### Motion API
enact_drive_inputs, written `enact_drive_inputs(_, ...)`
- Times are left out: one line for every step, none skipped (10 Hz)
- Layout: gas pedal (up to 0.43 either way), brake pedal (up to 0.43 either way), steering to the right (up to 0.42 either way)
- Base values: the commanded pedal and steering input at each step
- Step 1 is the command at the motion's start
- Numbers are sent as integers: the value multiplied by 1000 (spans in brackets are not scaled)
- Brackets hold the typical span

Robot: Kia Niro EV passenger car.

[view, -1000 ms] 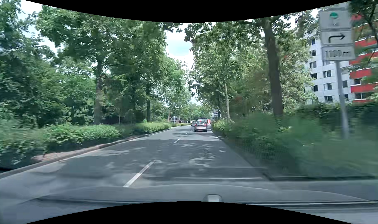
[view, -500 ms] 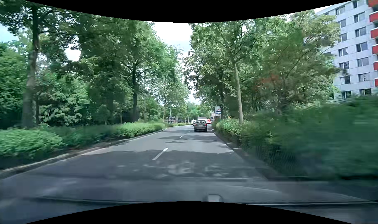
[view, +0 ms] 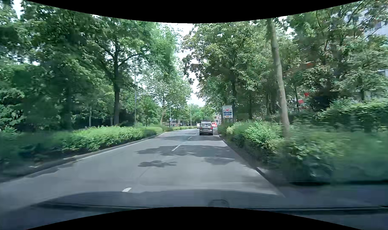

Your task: Follow the waypoints while adhering to traffic rules and regulations

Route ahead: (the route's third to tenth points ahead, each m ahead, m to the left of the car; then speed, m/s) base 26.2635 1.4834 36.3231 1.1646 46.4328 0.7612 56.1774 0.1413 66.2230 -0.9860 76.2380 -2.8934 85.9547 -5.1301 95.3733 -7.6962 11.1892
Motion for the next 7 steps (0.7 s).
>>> enact_drive_inputs(0, 18, 5)
enact_drive_inputs(0, 18, 6)
enact_drive_inputs(0, 18, 6)
enact_drive_inputs(0, 18, 6)
enact_drive_inputs(0, 18, 6)
enact_drive_inputs(0, 18, 6)
enact_drive_inputs(0, 18, 5)
